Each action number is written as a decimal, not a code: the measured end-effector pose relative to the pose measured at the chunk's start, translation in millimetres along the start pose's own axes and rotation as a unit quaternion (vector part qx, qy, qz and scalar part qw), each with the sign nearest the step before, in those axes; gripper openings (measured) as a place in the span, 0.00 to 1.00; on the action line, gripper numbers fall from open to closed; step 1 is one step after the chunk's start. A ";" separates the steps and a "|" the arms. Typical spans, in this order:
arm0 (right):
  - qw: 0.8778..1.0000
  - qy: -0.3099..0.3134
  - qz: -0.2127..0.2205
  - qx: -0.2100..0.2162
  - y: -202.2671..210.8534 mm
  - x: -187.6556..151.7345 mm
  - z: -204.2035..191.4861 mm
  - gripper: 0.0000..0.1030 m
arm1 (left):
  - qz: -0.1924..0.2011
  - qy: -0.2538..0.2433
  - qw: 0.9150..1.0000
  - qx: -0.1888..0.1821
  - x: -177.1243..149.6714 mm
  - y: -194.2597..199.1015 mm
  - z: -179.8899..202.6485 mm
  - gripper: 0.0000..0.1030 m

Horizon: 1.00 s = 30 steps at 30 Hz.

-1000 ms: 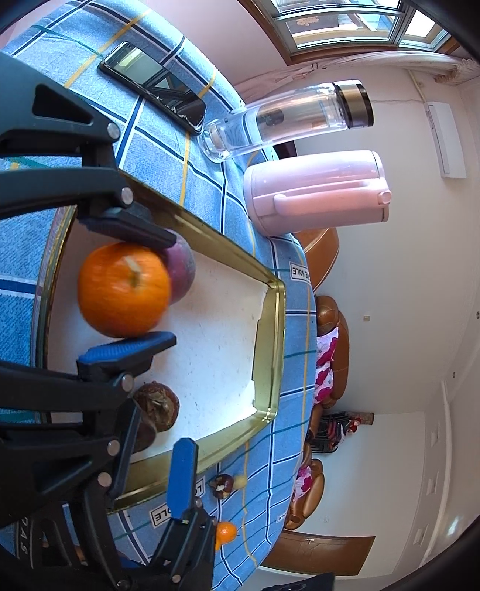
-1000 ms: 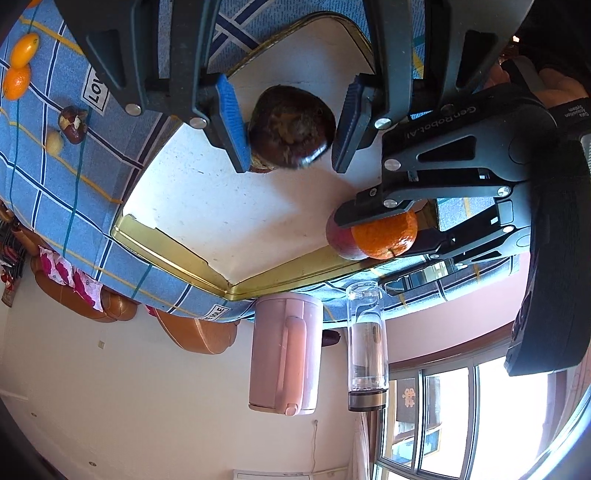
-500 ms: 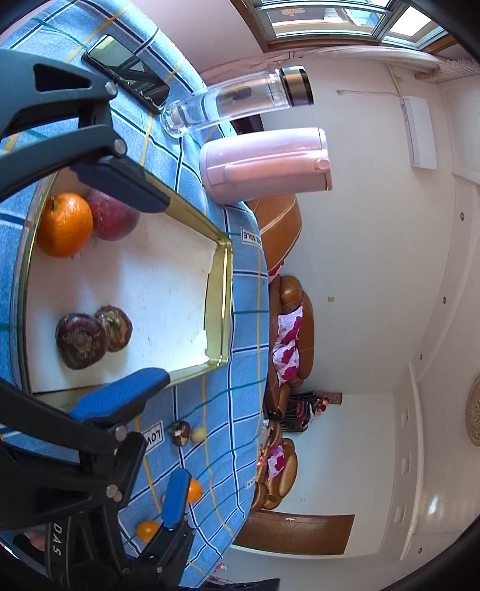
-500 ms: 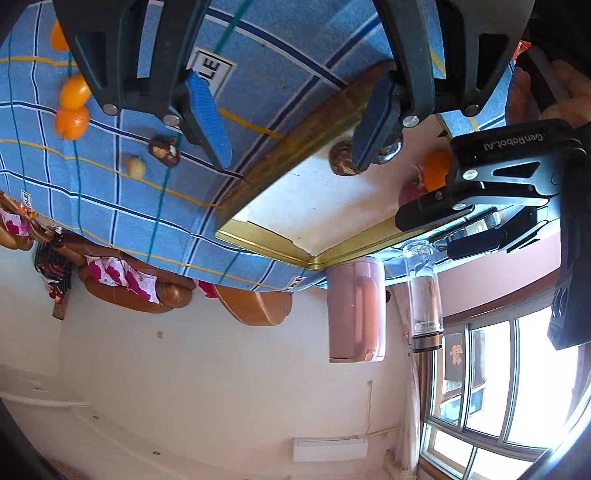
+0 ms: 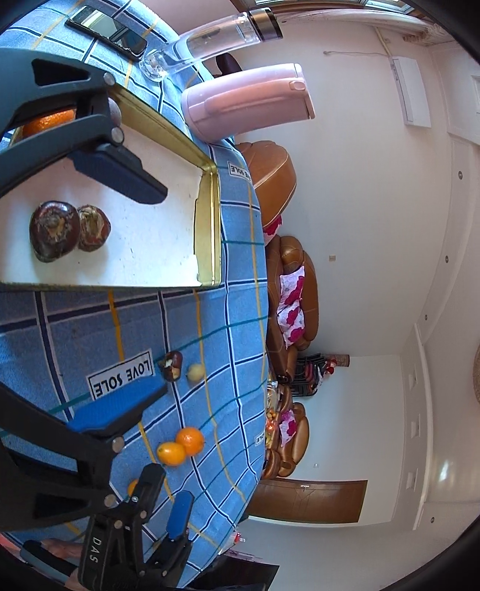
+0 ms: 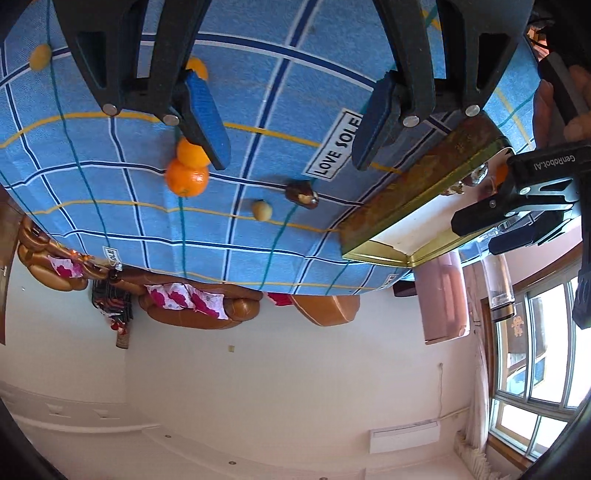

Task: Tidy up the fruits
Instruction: 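Move both open tools back over the fruits on the bedspread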

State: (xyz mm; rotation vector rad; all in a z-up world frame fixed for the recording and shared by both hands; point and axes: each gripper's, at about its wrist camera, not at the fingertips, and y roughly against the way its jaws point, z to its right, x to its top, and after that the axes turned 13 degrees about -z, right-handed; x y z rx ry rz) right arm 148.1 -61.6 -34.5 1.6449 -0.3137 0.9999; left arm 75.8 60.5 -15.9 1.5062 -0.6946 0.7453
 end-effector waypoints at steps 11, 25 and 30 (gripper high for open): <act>0.999 -0.037 0.002 -0.034 14.3 -12.2 41.0 0.67 | 0.001 -0.049 0.999 -0.020 9.3 -8.4 51.0 0.94; 0.988 -0.105 -0.021 -0.108 33.8 -34.9 107.3 0.67 | -0.031 -0.101 0.992 -0.062 9.4 -28.0 116.5 0.94; 0.983 -0.118 -0.040 -0.136 36.0 -44.9 128.3 0.67 | -0.045 -0.118 0.988 -0.089 11.1 -32.7 140.3 0.94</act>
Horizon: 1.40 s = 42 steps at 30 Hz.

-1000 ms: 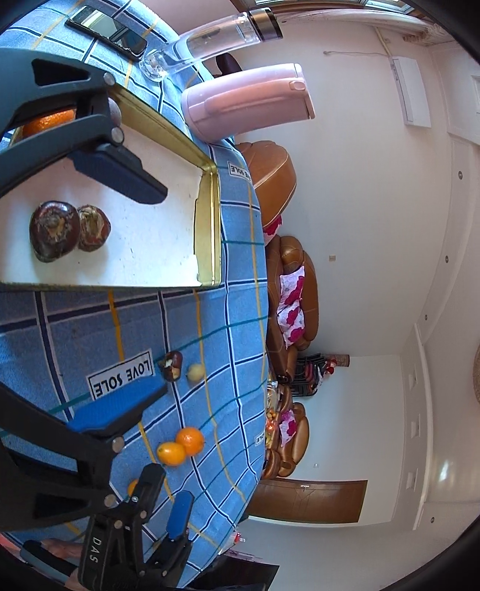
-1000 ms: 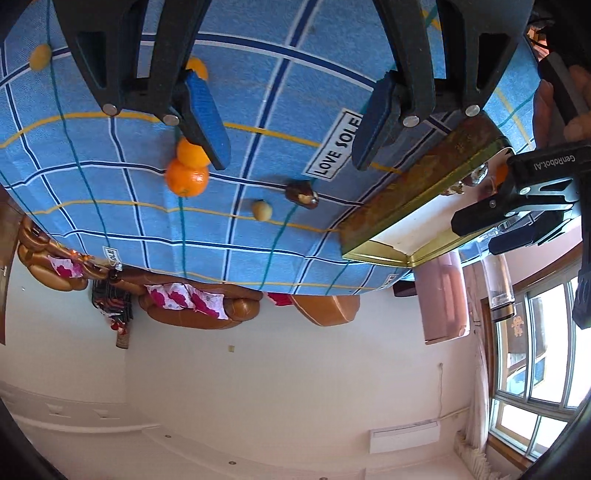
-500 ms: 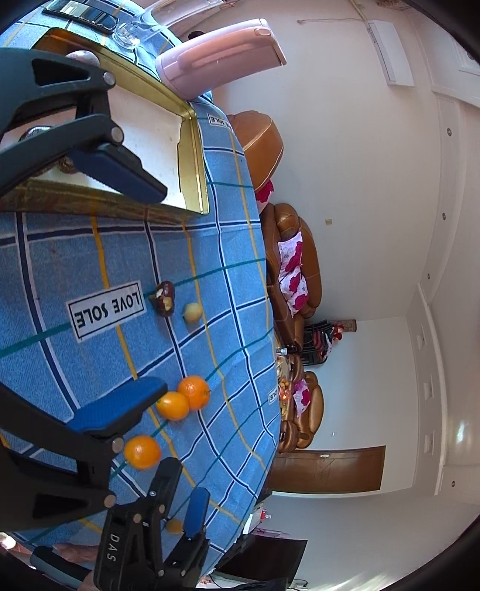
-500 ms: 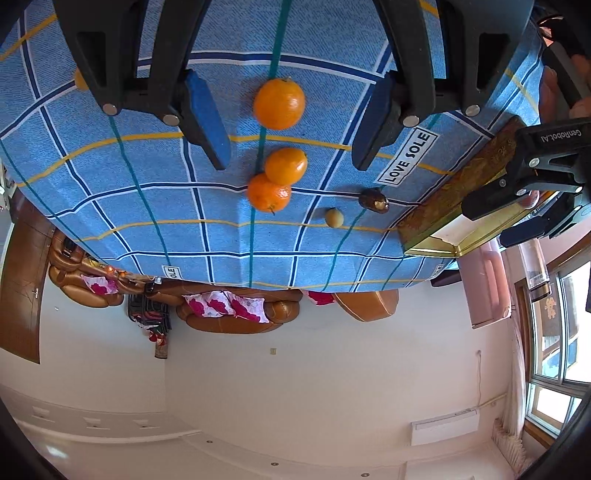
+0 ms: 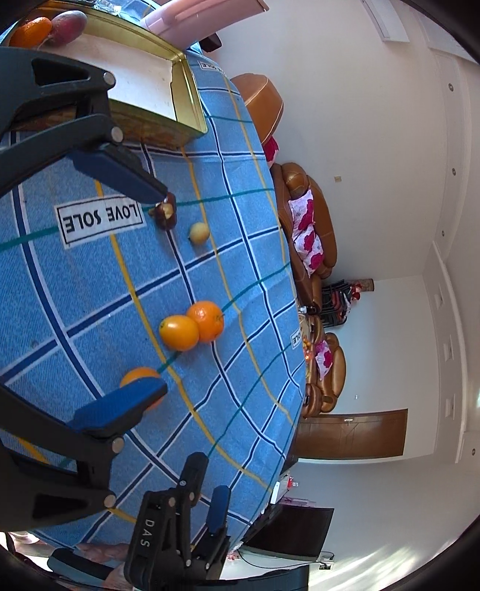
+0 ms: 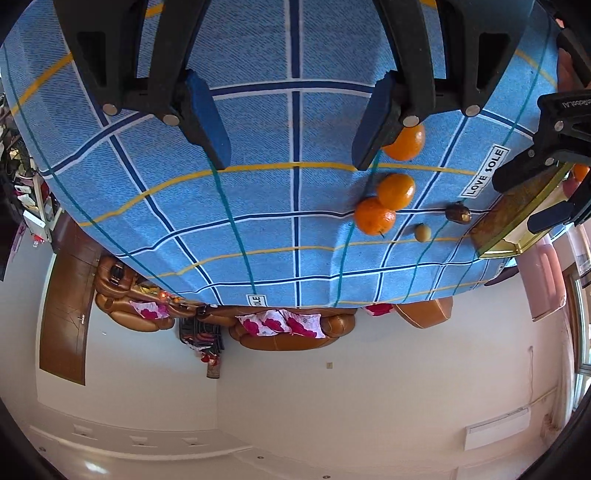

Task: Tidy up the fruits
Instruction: 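Move both open tools back over the fruits on the bedspread, then grasp an orange with the left tool while the right tool grasps the yellow round fruit, then carry the orange and yellow fruit in both tools over the gold tray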

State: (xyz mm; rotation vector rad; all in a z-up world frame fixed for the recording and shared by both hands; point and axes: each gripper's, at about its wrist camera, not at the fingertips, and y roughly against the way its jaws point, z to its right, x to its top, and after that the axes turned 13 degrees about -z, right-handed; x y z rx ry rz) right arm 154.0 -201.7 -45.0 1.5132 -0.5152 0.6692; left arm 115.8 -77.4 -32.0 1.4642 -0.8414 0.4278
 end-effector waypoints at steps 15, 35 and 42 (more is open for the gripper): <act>0.996 -0.060 -0.062 -0.016 -20.8 -11.3 67.8 0.53 | -0.078 -0.036 0.994 -0.062 14.4 -44.2 46.0 0.86; 0.992 -0.033 -0.119 0.002 -39.8 -12.3 61.3 0.26 | -0.169 -0.021 0.977 -0.132 16.2 -83.3 44.9 0.39; 0.997 -0.011 -0.078 0.012 -27.5 -15.2 55.2 0.26 | -0.141 -0.008 0.980 -0.137 16.8 -72.4 38.0 0.39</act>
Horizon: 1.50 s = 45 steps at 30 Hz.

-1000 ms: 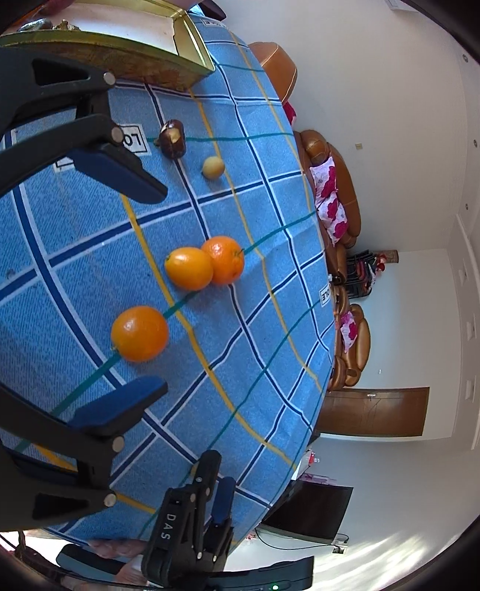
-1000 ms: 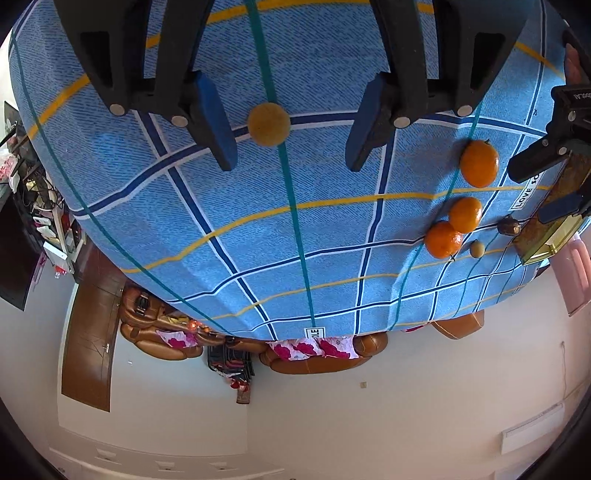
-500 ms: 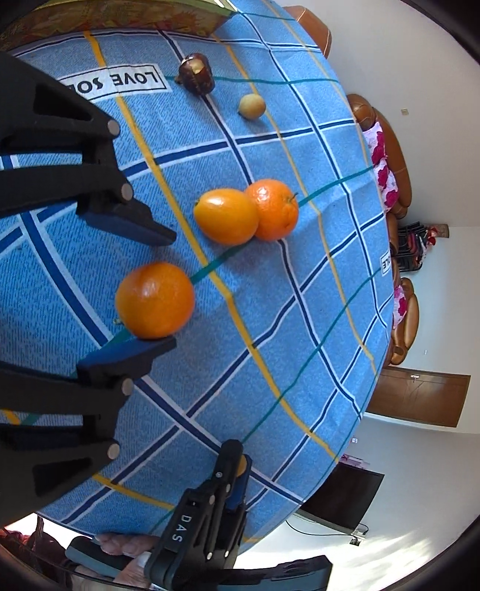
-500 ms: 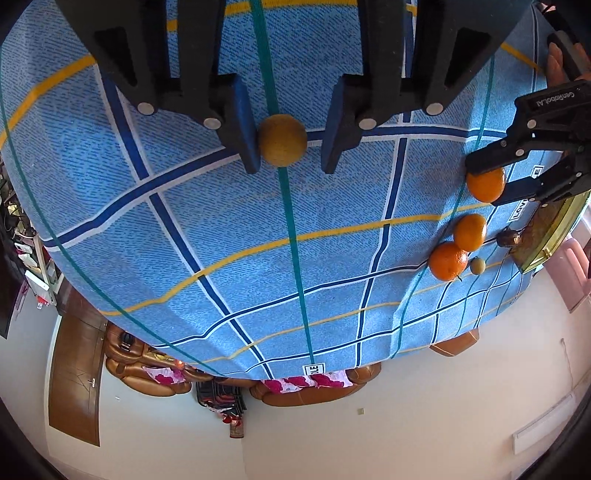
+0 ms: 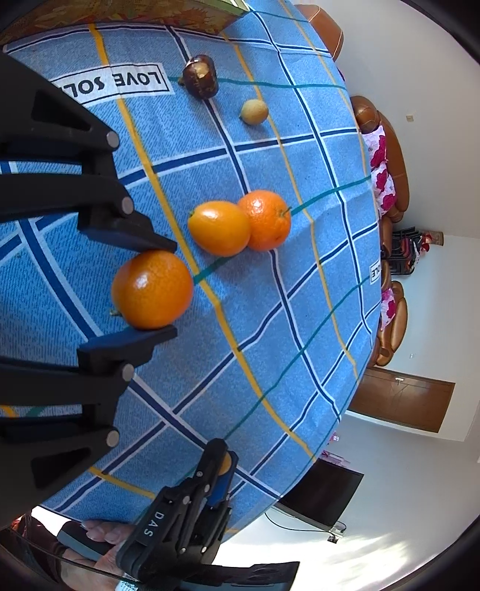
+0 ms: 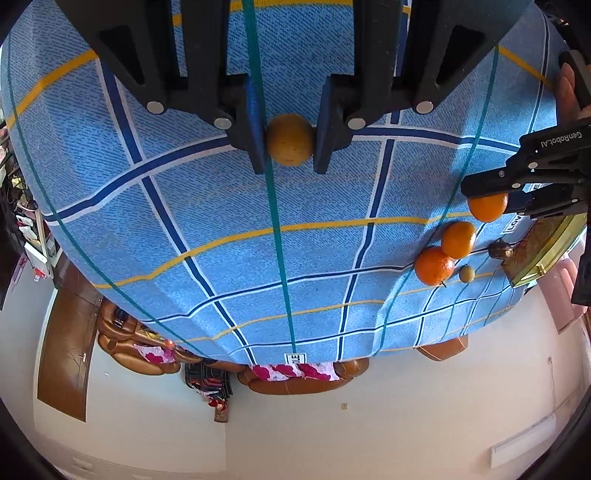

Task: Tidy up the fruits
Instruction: 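Carry the orange and yellow fruit in both tools over the gold tray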

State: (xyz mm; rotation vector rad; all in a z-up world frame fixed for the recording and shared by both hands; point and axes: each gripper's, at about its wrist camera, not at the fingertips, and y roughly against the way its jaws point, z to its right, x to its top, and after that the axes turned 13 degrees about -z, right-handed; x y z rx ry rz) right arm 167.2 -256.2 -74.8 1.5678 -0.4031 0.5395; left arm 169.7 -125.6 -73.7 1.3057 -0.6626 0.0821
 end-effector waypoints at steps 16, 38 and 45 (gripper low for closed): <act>0.996 0.015 0.083 0.023 22.9 -9.3 -2.4 0.26 | 0.098 -0.009 0.994 0.046 -12.7 35.8 6.5 0.39; 0.988 0.026 0.154 -0.005 38.9 -20.4 -9.0 0.26 | 0.195 -0.008 0.977 0.084 -32.1 67.3 11.9 0.39; 0.985 0.046 0.161 -0.028 42.5 -22.2 -17.7 0.26 | 0.220 -0.014 0.969 0.114 -40.0 76.5 11.4 0.39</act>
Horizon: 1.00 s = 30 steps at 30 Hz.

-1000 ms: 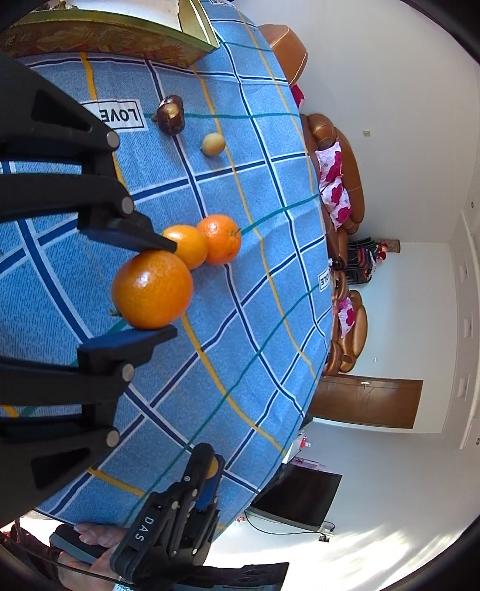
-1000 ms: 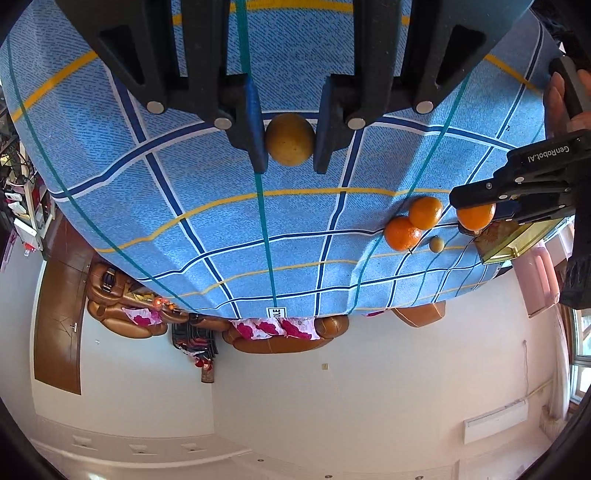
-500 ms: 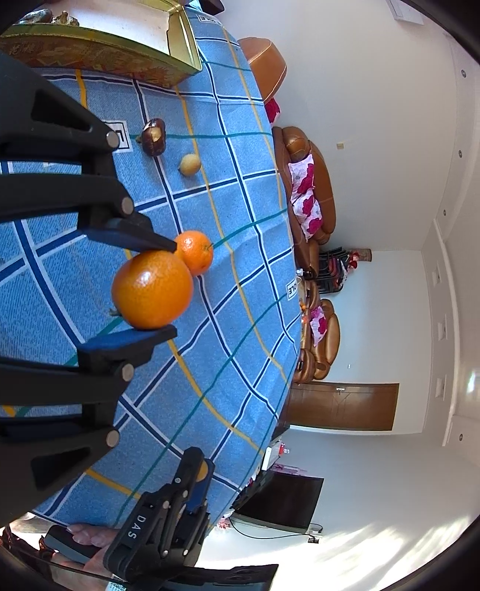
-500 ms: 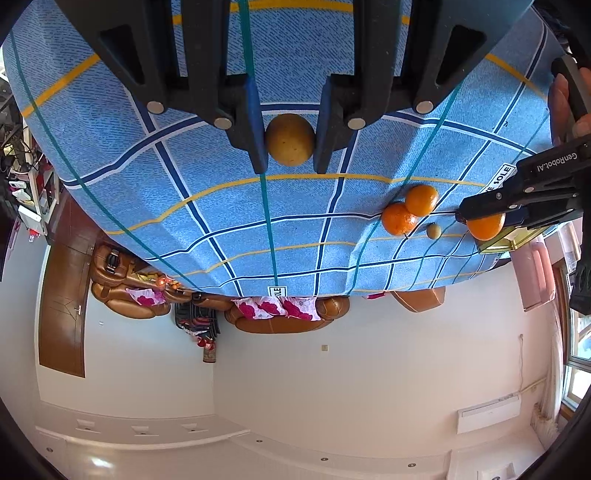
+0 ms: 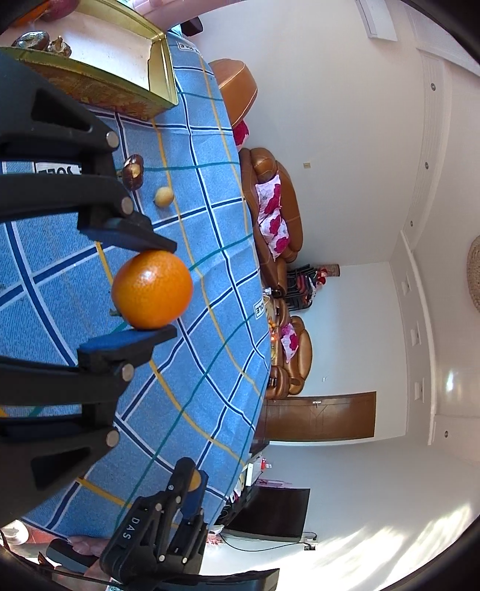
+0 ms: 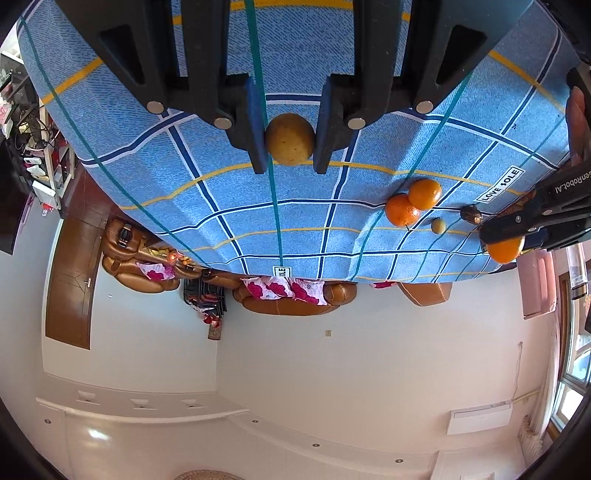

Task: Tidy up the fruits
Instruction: 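Carry the orange and yellow fruit in both tools over the gold tray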

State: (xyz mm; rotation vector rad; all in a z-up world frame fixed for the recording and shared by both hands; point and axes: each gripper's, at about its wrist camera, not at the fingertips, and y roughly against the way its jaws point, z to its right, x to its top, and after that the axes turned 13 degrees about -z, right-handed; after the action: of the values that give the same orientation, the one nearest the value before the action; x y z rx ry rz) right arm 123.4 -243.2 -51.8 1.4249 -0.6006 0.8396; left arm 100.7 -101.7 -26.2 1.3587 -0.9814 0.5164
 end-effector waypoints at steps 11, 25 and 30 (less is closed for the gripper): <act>0.999 0.034 0.009 0.019 8.7 5.2 -30.9 0.26 | 0.003 0.002 1.000 0.015 -4.6 6.6 -10.0 0.39; 0.995 0.064 0.025 0.069 20.8 17.3 -77.1 0.26 | -0.001 0.019 0.999 0.034 -11.8 12.5 -34.5 0.39; 0.993 0.079 0.027 0.086 20.7 19.1 -97.2 0.26 | 0.000 0.026 0.999 0.045 -16.2 18.7 -45.5 0.39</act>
State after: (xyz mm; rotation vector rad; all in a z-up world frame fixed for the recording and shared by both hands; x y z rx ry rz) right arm 106.1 -145.4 -32.1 1.4853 -0.4562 1.0564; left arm 89.9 -51.1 -25.3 1.4181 -0.9257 0.5991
